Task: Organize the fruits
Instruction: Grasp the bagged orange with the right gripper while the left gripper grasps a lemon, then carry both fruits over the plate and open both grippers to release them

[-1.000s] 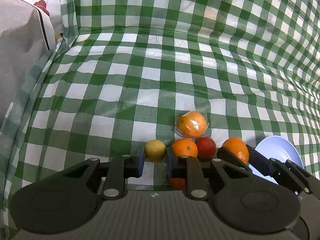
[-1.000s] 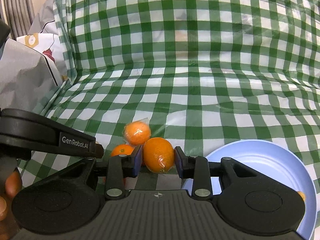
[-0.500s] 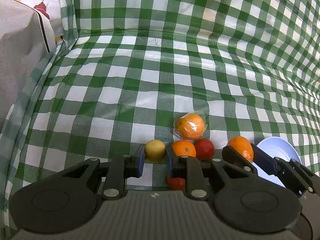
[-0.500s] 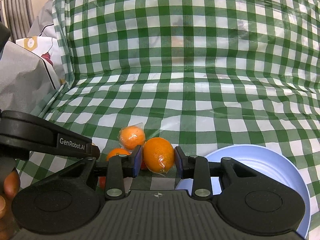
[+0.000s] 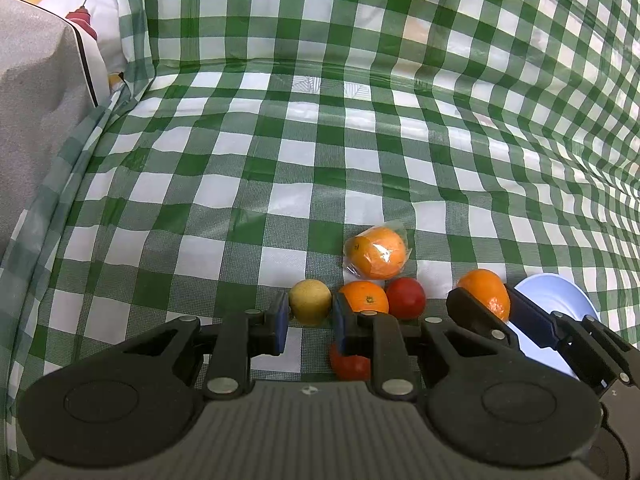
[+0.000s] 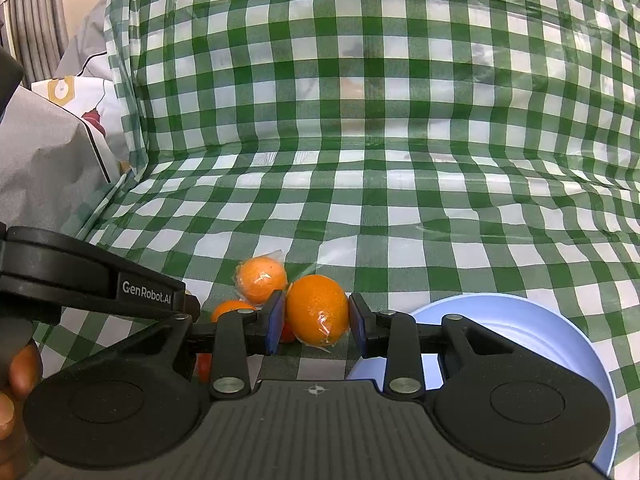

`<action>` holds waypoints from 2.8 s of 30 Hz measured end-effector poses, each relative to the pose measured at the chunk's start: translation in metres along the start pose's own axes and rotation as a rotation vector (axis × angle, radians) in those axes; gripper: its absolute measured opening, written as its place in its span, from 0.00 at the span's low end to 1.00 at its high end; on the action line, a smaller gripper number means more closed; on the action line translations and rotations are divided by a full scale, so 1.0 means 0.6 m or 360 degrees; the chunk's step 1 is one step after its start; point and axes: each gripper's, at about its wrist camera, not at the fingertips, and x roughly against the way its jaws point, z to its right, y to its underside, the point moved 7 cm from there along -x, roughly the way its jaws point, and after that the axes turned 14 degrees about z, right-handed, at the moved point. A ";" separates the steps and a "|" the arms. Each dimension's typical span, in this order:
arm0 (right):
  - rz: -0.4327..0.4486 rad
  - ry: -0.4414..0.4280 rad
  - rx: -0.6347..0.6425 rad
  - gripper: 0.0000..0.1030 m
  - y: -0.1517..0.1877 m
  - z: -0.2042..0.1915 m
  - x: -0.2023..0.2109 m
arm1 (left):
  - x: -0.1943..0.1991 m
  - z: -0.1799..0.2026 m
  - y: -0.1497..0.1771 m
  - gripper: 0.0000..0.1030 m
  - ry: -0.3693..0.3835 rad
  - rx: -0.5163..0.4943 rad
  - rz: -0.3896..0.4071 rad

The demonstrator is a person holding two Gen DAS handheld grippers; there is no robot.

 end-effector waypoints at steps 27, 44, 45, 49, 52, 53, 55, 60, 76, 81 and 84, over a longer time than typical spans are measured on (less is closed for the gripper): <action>0.0063 0.0078 0.0020 0.35 -0.029 0.058 0.043 | 0.023 0.043 0.001 0.24 0.0063 -0.0054 0.0047; 0.0080 0.0244 -0.0012 0.35 -0.035 0.147 0.083 | 0.030 0.109 0.009 0.24 0.0144 -0.0127 0.0078; 0.0075 0.0262 -0.0018 0.35 -0.033 0.154 0.084 | 0.031 0.111 0.010 0.24 0.0149 -0.0130 0.0079; 0.0064 0.0331 -0.0061 0.35 -0.030 0.185 0.090 | 0.034 0.122 0.011 0.24 0.0163 -0.0142 0.0089; 0.0077 0.0381 -0.0097 0.35 -0.035 0.207 0.095 | 0.037 0.130 0.014 0.24 0.0183 -0.0155 0.0092; 0.0081 0.0394 -0.0108 0.35 -0.036 0.214 0.097 | 0.037 0.134 0.015 0.24 0.0193 -0.0162 0.0094; 0.0081 0.0414 -0.0121 0.35 -0.035 0.226 0.101 | 0.038 0.144 0.018 0.24 0.0212 -0.0179 0.0092; 0.0064 0.0432 -0.0130 0.35 -0.028 0.243 0.106 | 0.045 0.174 0.027 0.24 0.0277 -0.0217 0.0099; 0.0076 0.0416 -0.0146 0.35 -0.026 0.249 0.114 | 0.069 0.272 0.064 0.25 0.0509 -0.0414 0.0124; 0.0086 0.0422 -0.0139 0.44 -0.028 0.248 0.112 | 0.068 0.269 0.067 0.32 0.0513 -0.0413 0.0126; 0.0083 0.0417 -0.0135 0.44 -0.027 0.245 0.111 | 0.064 0.271 0.066 0.32 0.0508 -0.0417 0.0121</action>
